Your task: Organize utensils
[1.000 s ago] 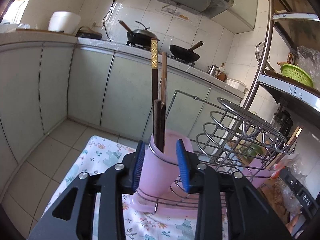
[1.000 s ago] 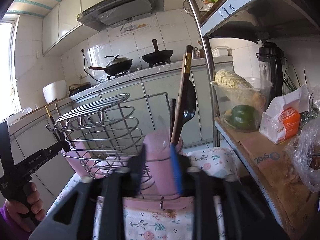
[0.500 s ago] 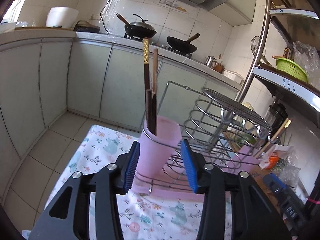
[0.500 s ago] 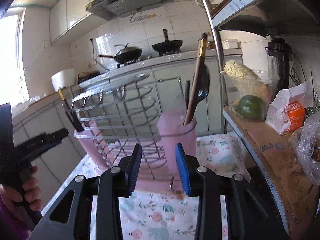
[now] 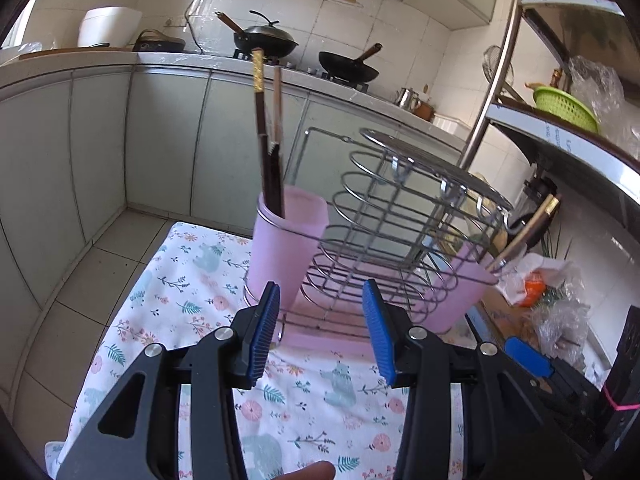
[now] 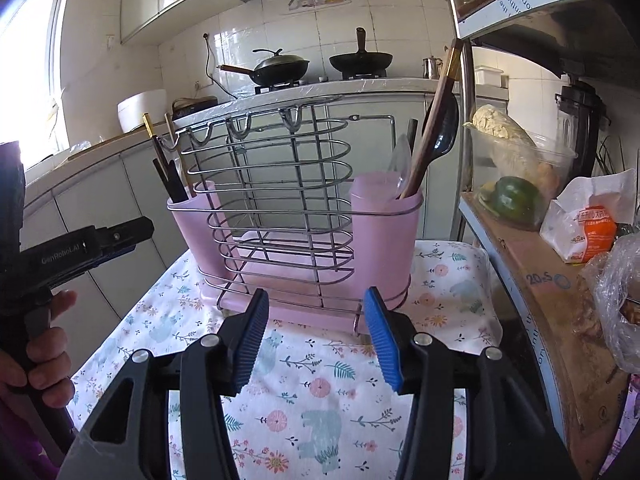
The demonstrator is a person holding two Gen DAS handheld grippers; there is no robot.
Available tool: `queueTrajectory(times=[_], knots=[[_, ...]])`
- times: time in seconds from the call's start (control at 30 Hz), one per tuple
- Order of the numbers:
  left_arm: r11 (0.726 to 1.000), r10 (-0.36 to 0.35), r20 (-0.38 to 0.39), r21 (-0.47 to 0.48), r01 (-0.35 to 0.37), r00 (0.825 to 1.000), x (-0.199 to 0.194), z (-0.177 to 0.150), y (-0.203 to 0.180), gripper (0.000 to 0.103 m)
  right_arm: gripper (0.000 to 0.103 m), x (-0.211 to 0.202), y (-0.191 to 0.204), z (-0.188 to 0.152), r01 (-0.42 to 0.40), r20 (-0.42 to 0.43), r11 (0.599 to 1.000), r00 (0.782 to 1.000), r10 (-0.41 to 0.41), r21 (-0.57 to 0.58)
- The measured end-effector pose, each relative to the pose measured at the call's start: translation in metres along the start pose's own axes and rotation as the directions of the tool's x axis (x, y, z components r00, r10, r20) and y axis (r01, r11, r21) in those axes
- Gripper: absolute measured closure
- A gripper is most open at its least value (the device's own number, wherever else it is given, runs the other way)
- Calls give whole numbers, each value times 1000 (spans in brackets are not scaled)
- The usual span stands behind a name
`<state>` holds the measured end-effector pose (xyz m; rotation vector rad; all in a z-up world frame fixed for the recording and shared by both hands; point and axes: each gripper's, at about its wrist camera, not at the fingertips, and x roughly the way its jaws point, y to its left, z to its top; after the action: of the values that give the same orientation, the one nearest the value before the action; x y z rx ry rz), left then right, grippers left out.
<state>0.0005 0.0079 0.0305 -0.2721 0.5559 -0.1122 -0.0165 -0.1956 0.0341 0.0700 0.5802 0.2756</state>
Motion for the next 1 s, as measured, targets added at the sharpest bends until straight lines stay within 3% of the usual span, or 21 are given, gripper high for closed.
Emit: queueTrajectory(times=[1.0], knots=[[996, -30, 28, 79, 27, 999, -41, -11, -26, 60, 54, -38, 8, -2, 22, 52, 1000, 998, -22, 0]])
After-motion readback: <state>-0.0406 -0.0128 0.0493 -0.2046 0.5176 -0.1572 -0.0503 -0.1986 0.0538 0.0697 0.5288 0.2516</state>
